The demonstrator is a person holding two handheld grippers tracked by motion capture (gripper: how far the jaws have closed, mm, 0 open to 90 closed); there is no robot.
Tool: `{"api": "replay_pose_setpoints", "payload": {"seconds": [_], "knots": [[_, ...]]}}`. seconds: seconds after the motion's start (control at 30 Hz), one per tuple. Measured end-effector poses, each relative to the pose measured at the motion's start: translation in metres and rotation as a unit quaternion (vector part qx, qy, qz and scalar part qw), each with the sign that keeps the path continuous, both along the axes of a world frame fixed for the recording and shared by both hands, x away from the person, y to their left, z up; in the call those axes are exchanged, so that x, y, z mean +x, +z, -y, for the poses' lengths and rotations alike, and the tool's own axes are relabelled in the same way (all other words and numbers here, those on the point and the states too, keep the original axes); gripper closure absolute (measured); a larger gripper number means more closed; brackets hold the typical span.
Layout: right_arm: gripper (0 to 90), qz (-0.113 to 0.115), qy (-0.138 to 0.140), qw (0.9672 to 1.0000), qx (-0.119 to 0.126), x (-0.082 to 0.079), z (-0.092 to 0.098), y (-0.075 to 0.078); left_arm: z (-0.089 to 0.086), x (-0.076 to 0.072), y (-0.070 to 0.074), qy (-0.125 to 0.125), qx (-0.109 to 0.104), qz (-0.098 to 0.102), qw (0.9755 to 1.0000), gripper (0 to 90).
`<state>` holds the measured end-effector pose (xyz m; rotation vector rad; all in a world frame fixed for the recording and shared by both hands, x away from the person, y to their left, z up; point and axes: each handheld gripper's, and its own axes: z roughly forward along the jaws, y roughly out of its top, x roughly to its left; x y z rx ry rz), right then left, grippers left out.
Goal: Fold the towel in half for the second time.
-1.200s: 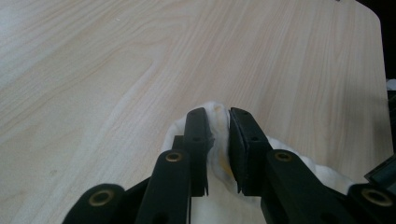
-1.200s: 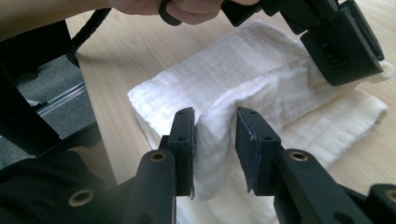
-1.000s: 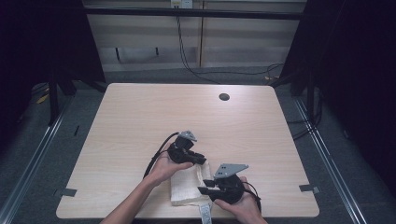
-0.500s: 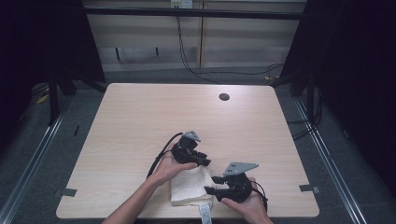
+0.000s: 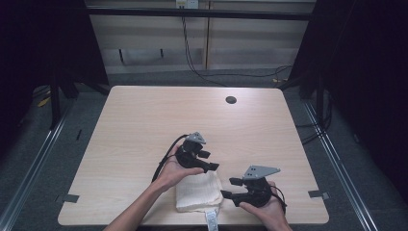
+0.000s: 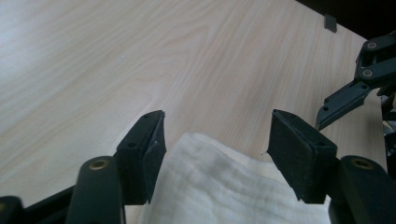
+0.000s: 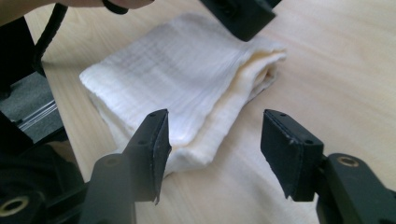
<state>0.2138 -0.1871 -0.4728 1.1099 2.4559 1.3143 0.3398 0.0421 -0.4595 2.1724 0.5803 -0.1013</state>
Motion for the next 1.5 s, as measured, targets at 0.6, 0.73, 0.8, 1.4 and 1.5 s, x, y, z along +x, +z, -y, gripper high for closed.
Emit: {"api": "replay_pose_setpoints", "payload": {"seconds": [0.6, 0.73, 0.8, 1.4, 1.5], "knots": [[37.5, 0.053, 0.004, 0.9983, 0.024, 0.001, 0.018, 0.023, -0.064, -0.036, 0.031, 0.036, -0.026, 0.035, 0.9984, 29.4], [36.4, 0.054, -0.007, 0.9982, 0.026, 0.003, 0.027, 0.027, -0.076, -0.040, 0.029, 0.040, -0.012, 0.036, 0.9985, 29.7], [36.4, 0.055, -0.013, 0.9980, 0.029, 0.003, 0.032, 0.029, -0.083, -0.042, 0.028, 0.041, -0.006, 0.039, 0.9984, 30.4], [35.0, 0.052, -0.105, 0.9928, 0.028, -0.003, 0.083, 0.021, -0.163, -0.070, 0.010, 0.123, 0.011, 0.055, 0.9909, 28.3], [34.6, 0.049, -0.112, 0.9922, 0.024, -0.004, 0.088, 0.018, -0.171, -0.074, 0.005, 0.127, 0.014, 0.051, 0.9905, 28.3]]}}
